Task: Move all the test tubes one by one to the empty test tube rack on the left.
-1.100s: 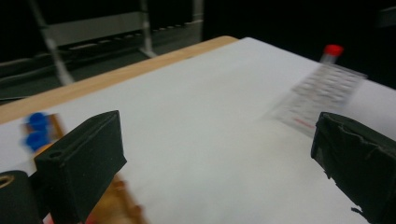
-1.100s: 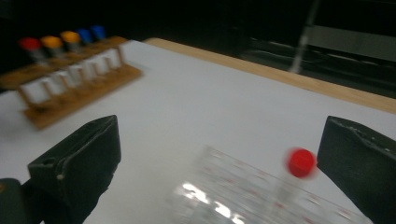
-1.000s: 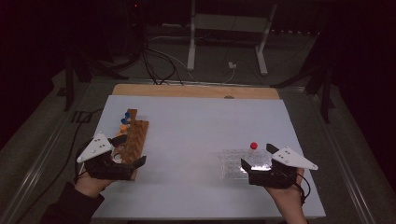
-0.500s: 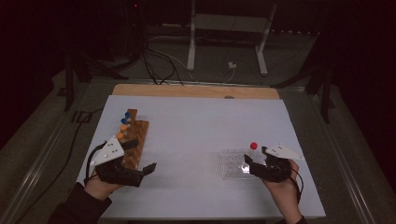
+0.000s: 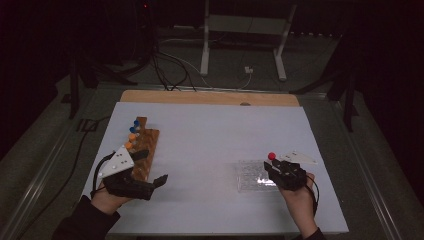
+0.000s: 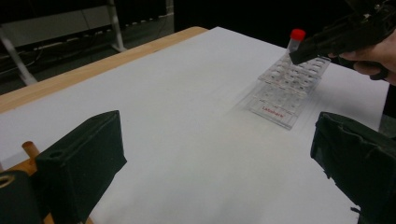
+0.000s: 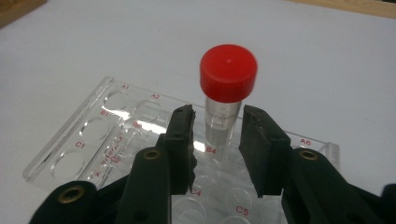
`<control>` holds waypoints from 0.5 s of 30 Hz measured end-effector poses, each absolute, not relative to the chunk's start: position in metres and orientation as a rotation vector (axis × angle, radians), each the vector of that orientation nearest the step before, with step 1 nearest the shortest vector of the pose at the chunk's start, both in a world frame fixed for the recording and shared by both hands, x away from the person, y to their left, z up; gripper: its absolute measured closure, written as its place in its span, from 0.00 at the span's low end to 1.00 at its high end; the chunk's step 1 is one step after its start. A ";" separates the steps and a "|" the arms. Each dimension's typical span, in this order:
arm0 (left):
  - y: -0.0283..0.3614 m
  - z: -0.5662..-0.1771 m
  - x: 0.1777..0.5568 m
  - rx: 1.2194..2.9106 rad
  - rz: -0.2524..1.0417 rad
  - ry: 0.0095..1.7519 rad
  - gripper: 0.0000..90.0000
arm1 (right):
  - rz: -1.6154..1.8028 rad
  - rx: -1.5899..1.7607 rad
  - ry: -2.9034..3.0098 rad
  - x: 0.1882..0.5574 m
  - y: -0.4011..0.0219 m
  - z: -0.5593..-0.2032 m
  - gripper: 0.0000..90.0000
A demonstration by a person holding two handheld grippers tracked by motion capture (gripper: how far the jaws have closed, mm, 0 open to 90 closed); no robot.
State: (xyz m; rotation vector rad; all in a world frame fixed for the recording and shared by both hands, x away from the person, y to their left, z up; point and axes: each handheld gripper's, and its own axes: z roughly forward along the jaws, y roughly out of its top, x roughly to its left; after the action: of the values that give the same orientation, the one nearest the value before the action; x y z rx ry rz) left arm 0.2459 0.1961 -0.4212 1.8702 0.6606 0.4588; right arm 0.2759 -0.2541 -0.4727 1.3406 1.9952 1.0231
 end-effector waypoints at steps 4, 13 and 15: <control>0.196 -0.422 0.246 1.869 0.459 0.666 0.04 | 1.015 1.341 1.989 0.278 -0.252 -0.473 0.80; 0.194 -0.424 0.248 1.883 0.440 0.662 0.04 | 1.027 1.335 1.977 0.276 -0.254 -0.467 0.84; 0.194 -0.424 0.247 1.881 0.437 0.660 0.04 | 1.039 1.332 1.965 0.274 -0.255 -0.463 0.84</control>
State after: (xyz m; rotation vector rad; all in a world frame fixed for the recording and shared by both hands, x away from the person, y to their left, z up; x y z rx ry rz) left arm 0.2475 0.1939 -0.4242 1.8810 0.6601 0.4369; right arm 0.2738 -0.2546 -0.4632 1.3320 1.9645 1.0387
